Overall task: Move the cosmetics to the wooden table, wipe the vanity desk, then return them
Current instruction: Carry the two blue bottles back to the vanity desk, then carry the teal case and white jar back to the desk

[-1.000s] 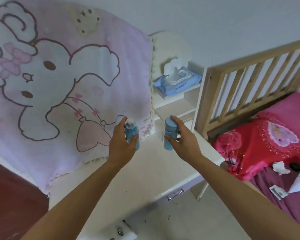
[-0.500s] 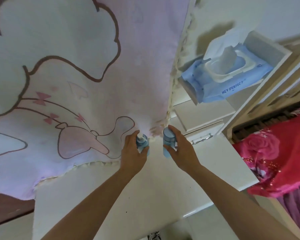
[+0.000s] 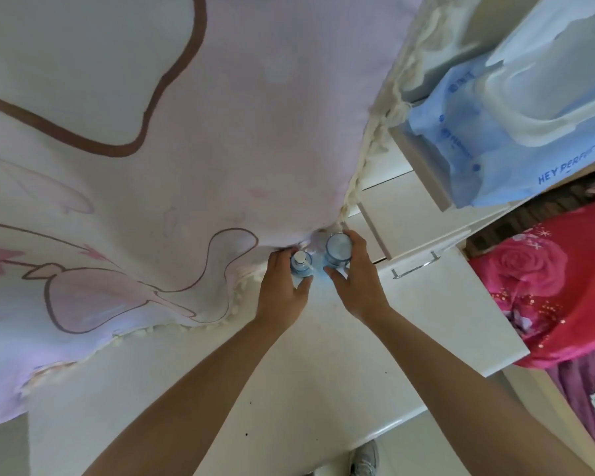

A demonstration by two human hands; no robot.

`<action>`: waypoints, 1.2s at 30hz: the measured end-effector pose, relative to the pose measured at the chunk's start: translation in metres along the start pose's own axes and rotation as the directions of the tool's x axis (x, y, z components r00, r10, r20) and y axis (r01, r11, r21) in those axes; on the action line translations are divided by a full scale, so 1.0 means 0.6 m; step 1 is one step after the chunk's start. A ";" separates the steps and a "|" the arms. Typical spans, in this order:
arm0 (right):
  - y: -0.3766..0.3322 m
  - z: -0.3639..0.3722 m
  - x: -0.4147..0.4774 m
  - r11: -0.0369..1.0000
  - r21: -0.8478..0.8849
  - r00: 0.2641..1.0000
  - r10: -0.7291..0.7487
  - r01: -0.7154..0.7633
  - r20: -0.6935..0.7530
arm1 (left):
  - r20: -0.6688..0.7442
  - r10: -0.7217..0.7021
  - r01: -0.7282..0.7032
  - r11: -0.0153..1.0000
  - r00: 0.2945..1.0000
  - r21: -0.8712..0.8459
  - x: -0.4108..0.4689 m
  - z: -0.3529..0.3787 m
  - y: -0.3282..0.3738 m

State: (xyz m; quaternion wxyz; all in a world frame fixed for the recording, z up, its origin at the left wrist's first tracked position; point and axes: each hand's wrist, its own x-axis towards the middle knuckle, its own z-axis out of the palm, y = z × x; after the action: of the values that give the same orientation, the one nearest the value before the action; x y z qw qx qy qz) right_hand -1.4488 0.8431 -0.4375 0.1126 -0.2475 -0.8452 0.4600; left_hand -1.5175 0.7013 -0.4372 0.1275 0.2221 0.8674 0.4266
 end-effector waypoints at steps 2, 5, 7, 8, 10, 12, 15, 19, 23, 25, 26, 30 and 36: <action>0.008 0.002 0.001 1.000 -0.010 1.000 0.002 -0.002 0.004 | 0.015 0.017 -0.017 1.000 1.000 0.018 0.002 0.003 -0.005; 0.010 -0.002 0.001 0.999 -0.042 0.999 0.031 -0.029 0.026 | 0.058 0.012 -0.017 0.997 0.998 0.071 0.000 0.002 -0.009; 0.006 -0.010 -0.004 0.994 -0.109 0.997 0.028 -0.020 0.071 | 0.091 0.002 -0.011 0.995 0.996 0.103 -0.008 -0.008 -0.002; 0.003 -0.016 -0.009 0.990 -0.143 0.995 0.023 -0.009 0.094 | 0.097 -0.003 -0.009 0.993 0.995 0.120 -0.015 -0.016 0.006; -0.013 -0.034 -0.022 0.978 -0.206 0.994 0.024 -0.002 0.103 | 0.078 -0.017 0.004 0.987 0.997 0.161 -0.033 -0.037 0.024; -0.030 -0.057 -0.037 0.965 -0.257 0.996 -0.024 0.045 0.086 | 0.042 -0.024 0.015 0.978 0.999 0.208 -0.059 -0.058 0.039; -0.048 -0.090 -0.063 0.938 -0.287 0.978 -0.166 0.196 0.125 | -0.009 -0.009 0.011 0.958 1.000 0.288 -0.109 -0.087 0.060; -0.058 -0.106 -0.106 0.865 -0.372 0.941 -0.326 0.336 0.090 | -0.138 0.045 0.018 0.907 0.989 0.422 -0.195 -0.111 0.084; -0.098 -0.078 -0.144 0.764 -0.352 0.840 -0.517 0.540 0.166 | -0.301 0.060 0.122 0.825 0.952 0.552 -0.315 -0.147 0.085; -0.133 -0.045 -0.174 0.721 -0.322 0.789 -0.577 0.614 0.214 | -0.420 0.024 0.233 0.802 0.907 0.549 -0.391 -0.177 0.083; -0.156 -0.028 -0.193 0.706 -0.296 0.766 -0.598 0.643 0.235 | -0.472 -0.001 0.287 0.795 0.881 0.534 -0.429 -0.197 0.084; -0.290 0.034 -0.285 0.613 -0.168 0.634 -0.724 0.772 0.271 | -0.623 -0.053 0.474 0.699 0.780 0.535 -0.585 -0.318 0.097; -0.546 0.141 -0.502 0.380 0.066 0.351 -0.899 0.923 0.262 | -0.878 0.034 0.725 0.550 0.478 0.416 -0.872 -0.527 0.152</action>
State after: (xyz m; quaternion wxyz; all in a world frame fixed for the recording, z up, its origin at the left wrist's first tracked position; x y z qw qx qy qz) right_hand -1.3308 0.4760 -0.2001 0.2278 0.3197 -0.8669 0.3074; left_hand -1.1676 0.2760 -0.1571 -0.2946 -0.1736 0.9392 0.0330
